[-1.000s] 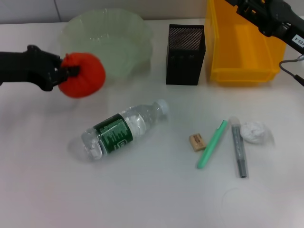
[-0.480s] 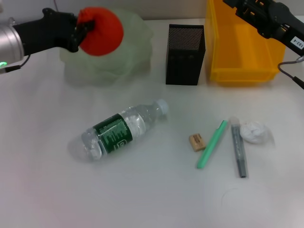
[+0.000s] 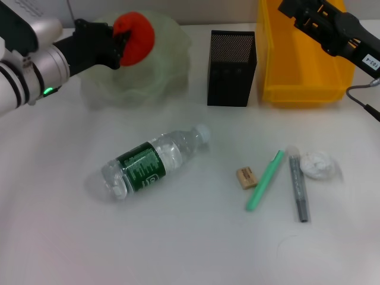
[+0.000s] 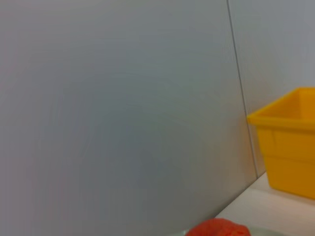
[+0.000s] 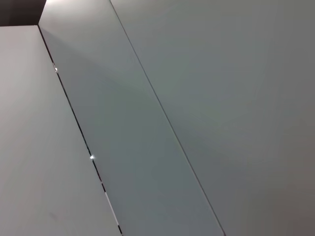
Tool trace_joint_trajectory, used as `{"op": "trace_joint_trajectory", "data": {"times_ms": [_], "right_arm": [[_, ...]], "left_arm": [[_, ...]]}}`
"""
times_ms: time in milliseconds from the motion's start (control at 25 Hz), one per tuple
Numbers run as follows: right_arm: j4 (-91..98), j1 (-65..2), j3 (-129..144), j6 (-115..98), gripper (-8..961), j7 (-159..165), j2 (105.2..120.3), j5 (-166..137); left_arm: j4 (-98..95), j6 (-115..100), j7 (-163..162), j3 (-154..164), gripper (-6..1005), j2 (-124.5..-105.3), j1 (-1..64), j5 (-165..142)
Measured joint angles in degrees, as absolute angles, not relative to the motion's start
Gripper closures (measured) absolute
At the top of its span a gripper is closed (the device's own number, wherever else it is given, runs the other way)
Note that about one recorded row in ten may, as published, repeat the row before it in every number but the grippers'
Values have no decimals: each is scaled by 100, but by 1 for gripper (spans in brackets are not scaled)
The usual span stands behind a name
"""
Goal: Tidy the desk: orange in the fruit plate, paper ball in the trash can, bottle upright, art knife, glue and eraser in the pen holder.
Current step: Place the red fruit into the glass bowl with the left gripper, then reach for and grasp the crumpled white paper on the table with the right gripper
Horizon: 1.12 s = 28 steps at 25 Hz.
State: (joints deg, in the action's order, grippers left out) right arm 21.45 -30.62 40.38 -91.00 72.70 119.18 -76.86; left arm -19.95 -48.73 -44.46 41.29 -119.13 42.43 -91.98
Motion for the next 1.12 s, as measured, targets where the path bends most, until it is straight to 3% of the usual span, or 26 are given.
{"op": "trace_joint_trajectory", "data": {"times_ms": [480,880,1000,1120], "right_arm": [[2483,-3103,4084,-9429,262,7509,11905,-7531],[4290,-3136,4908,-9436,263,9407,11836,-8118],[5176,-3104,4936,-9350,263,10238,11918,-8609],[6019,-3071,5036,-9222,263,11064,11945,-9006]], "left_arm": [[-1527,-4690,-3321,4131,800,-11918,4274,-8362],[-1135,-4630,-2359,4098,572,-11918,4384,-7457],[-1127,-4896,-2270,4105,336,-11918,4317,-7250],[-1149,-5013,-2267,4050,290,-11918,4232,-7083]]}}
